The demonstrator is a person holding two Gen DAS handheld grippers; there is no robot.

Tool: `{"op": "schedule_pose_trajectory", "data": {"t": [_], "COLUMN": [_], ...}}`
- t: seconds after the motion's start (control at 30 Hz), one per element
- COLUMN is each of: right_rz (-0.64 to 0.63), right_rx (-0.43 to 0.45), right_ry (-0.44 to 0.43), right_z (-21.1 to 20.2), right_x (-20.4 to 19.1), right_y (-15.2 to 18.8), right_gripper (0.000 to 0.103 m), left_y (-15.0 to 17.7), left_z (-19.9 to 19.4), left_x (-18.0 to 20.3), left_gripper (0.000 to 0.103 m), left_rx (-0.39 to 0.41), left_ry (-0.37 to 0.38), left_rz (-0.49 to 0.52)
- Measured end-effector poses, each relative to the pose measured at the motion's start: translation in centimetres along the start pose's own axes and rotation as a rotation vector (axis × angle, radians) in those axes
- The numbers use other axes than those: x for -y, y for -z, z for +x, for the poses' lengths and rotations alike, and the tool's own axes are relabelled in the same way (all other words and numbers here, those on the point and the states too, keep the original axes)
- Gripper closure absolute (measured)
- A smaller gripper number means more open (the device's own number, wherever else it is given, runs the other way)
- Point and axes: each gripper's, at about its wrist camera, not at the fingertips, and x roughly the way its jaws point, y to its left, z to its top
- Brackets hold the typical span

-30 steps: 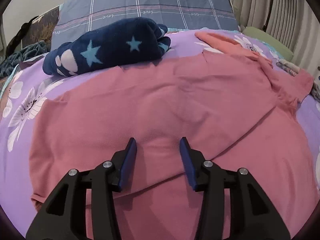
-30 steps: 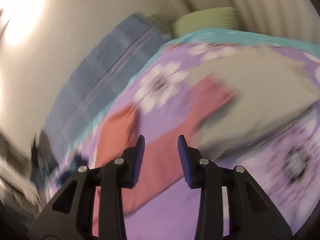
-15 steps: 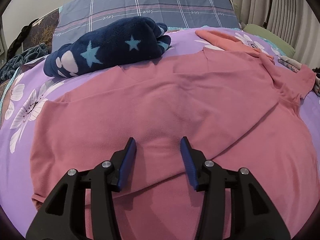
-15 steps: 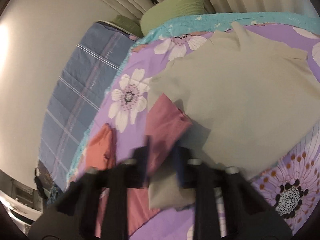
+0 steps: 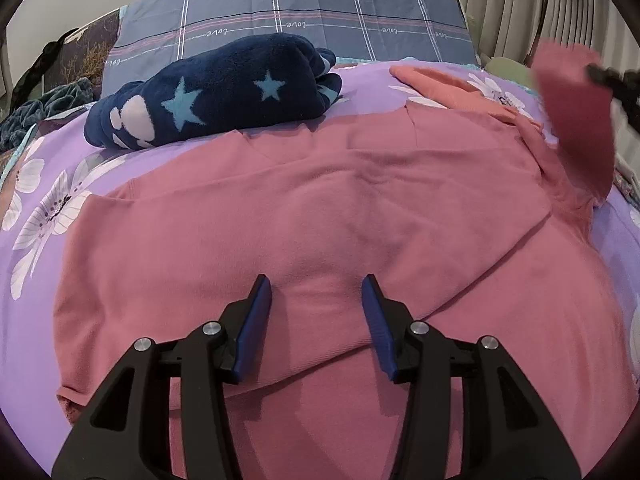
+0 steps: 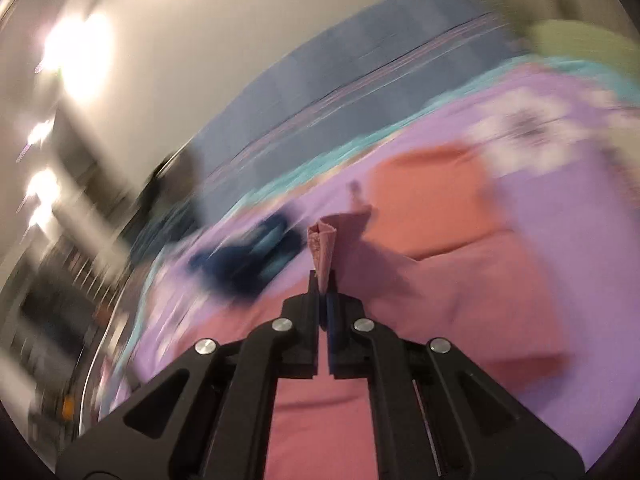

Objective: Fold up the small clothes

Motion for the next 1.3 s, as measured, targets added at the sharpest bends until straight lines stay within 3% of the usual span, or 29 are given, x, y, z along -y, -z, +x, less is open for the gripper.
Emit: {"op": "schedule_pose_trajectory", "data": {"t": [0.07,0.13,0.27,0.47,0.6,0.67,0.77,0.8,0.87,0.9,1.07,1.3], "right_rz": [-0.033,-0.081,-0.110,-0.136,-0.167,-0.184,-0.195,-0.198,-0.208,-0.212,-0.179,-0.092], "right_rx": [-0.101,-0.195,-0.316,-0.312,-0.298,-0.289,-0.285,-0.285,-0.283,-0.284,-0.209,-0.149], "right_ry": [-0.053,-0.044,0.014,0.026,0.042,0.049,0.054,0.056,0.059,0.058,-0.003,0.108], "right_z": [3.4,6.5,8.9,8.0,7.8,7.9,7.9,7.9,7.9,7.8,4.4,1.6], "right_x": [-2.2,-3.7,-2.9,-2.7,-2.9,-3.1,-3.1,-3.2,-3.3,-3.4,-2.1,2.2], "right_y": [2.8,6.0,9.6,10.4,10.9,10.9,11.0,11.0,11.1,11.0,9.1,7.0], "right_gripper": [0.100,0.100,0.097,0.099,0.099,0.099,0.099,0.099,0.098,0.098,0.095,0.092], "left_y": [0.0,0.0,0.3,-0.7,-1.8,-2.4,-3.1,-3.3,-3.8,-4.0,-6.4,-11.2], "left_z": [-0.2,-0.8,-2.2,-2.5,-0.8,0.3,1.6,2.0,2.6,2.7,-1.1,-8.6], "left_x": [-0.4,-0.9,-1.9,0.0,1.7,2.2,2.9,3.3,4.8,5.3,5.7,4.0], "left_gripper": [0.053,0.053,0.054,0.054,0.053,0.044,0.044,0.045,0.077,0.100,0.101,0.100], "left_rx": [0.006,0.015,0.034,0.022,-0.044,-0.080,-0.121,-0.131,-0.145,-0.151,-0.016,0.170], "left_ry": [0.018,0.042,0.195,0.421,0.457,0.478,0.508,0.508,0.468,0.452,0.383,0.336], "left_rz": [-0.019,-0.051,-0.134,-0.190,-0.212,-0.257,-0.305,-0.303,-0.249,-0.223,-0.135,-0.073]}}
